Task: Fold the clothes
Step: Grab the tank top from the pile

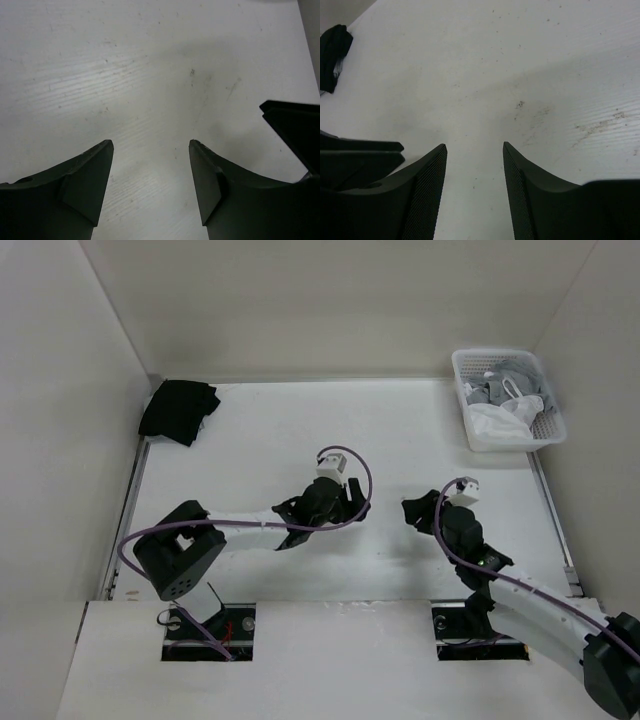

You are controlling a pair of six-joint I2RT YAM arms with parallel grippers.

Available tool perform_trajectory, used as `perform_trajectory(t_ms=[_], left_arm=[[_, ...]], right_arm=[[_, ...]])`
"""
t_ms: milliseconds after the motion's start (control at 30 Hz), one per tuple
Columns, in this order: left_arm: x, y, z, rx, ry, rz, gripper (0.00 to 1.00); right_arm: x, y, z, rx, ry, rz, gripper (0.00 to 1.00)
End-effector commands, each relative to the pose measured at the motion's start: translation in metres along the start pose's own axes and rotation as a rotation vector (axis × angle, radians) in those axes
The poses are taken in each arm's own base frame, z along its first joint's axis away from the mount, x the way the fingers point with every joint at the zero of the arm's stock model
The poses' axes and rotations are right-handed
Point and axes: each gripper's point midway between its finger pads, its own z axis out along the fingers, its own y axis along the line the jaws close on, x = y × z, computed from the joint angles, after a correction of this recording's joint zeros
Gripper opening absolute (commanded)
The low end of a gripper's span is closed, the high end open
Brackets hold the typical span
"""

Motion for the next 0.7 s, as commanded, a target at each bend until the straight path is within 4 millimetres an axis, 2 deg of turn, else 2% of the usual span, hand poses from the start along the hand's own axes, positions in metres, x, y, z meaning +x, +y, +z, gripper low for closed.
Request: perform_trajectory(t_ms=[0, 100, 233, 267, 300, 333, 367, 400, 433, 467, 567, 600, 633, 667], left_arm=[[-0.010, -0.023, -0.011, 0.076, -0.044, 0.034, 0.61], [-0.005, -0.035, -0.012, 0.117, -0.030, 0.047, 0.61], [-0.004, -0.046, -0.012, 0.156, -0.043, 0.070, 0.60], [-0.004, -0.049, -0.013, 0.170, -0.051, 0.079, 0.58], [-0.001, -0.053, -0.014, 0.187, -0.052, 0.093, 0.51], [0.002, -0.056, -0.015, 0.207, -0.049, 0.114, 0.39], [0.004, -0.059, -0.017, 0.222, -0.048, 0.124, 0.28], [0.005, -0.062, -0.021, 0.239, -0.050, 0.129, 0.15], [0.007, -0.066, -0.024, 0.254, -0.056, 0.138, 0.08], [0.009, -0.068, -0.027, 0.264, -0.061, 0.146, 0.05], [0.013, -0.067, -0.029, 0.261, -0.079, 0.170, 0.04], [0.013, -0.067, -0.029, 0.259, -0.080, 0.173, 0.06], [0.013, -0.064, -0.028, 0.257, -0.080, 0.174, 0.09], [0.011, -0.060, -0.028, 0.248, -0.084, 0.170, 0.16]], right_arm=[[-0.040, 0.023, -0.001, -0.004, -0.073, 0.025, 0.55], [-0.062, 0.030, -0.002, 0.013, -0.111, 0.014, 0.55], [-0.079, 0.035, 0.002, 0.042, -0.129, 0.007, 0.49], [-0.083, 0.036, 0.004, 0.049, -0.132, 0.006, 0.44], [-0.088, 0.038, 0.006, 0.054, -0.138, 0.003, 0.30], [-0.096, 0.037, 0.008, 0.074, -0.148, -0.005, 0.15], [-0.110, 0.031, 0.009, 0.116, -0.166, -0.001, 0.04], [-0.121, 0.028, 0.011, 0.149, -0.176, 0.004, 0.01], [-0.135, 0.023, 0.013, 0.190, -0.191, 0.001, 0.00], [-0.152, 0.016, 0.016, 0.234, -0.210, -0.002, 0.00], [-0.221, -0.018, 0.026, 0.386, -0.312, -0.011, 0.00], [-0.236, -0.028, 0.029, 0.422, -0.336, -0.007, 0.00], [-0.255, -0.044, 0.033, 0.470, -0.364, 0.004, 0.01], [-0.281, -0.075, 0.046, 0.563, -0.395, 0.013, 0.01]])
